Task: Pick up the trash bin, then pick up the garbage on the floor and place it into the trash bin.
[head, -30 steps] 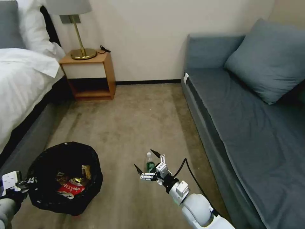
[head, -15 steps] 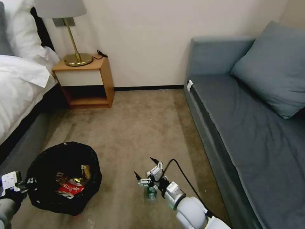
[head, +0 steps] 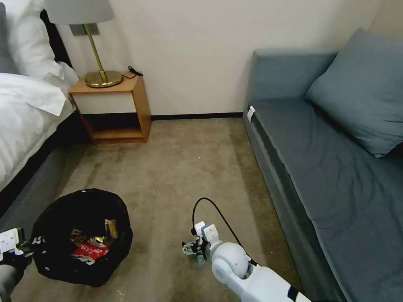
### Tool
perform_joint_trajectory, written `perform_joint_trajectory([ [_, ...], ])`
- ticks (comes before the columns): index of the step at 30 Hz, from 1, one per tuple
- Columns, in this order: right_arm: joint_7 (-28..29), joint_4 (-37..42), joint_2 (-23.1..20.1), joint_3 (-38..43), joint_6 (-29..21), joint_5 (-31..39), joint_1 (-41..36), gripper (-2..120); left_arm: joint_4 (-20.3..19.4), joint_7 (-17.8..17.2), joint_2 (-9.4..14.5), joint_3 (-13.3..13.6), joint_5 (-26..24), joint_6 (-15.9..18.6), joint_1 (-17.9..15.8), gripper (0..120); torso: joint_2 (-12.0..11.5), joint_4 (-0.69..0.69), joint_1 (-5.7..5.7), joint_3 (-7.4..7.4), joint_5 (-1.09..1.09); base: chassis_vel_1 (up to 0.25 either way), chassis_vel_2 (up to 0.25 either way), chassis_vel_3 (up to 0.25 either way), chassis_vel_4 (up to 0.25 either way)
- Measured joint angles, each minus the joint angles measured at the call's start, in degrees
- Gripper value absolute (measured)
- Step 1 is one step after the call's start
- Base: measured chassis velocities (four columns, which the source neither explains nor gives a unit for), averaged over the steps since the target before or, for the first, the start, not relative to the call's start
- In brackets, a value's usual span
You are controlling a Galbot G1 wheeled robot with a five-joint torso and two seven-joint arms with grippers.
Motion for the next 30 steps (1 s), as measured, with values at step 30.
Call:
perform_joint_trajectory([
  [30,1.67,-18.98,8.88,0.76,0.2,-0.66,3.81,65,0.74,0.02,0.24,-0.41,-0.16,0.0,-0.3,3,0.0,0.0,0.0,0.0,0.0,0.0,0.0,0.0,0.0],
])
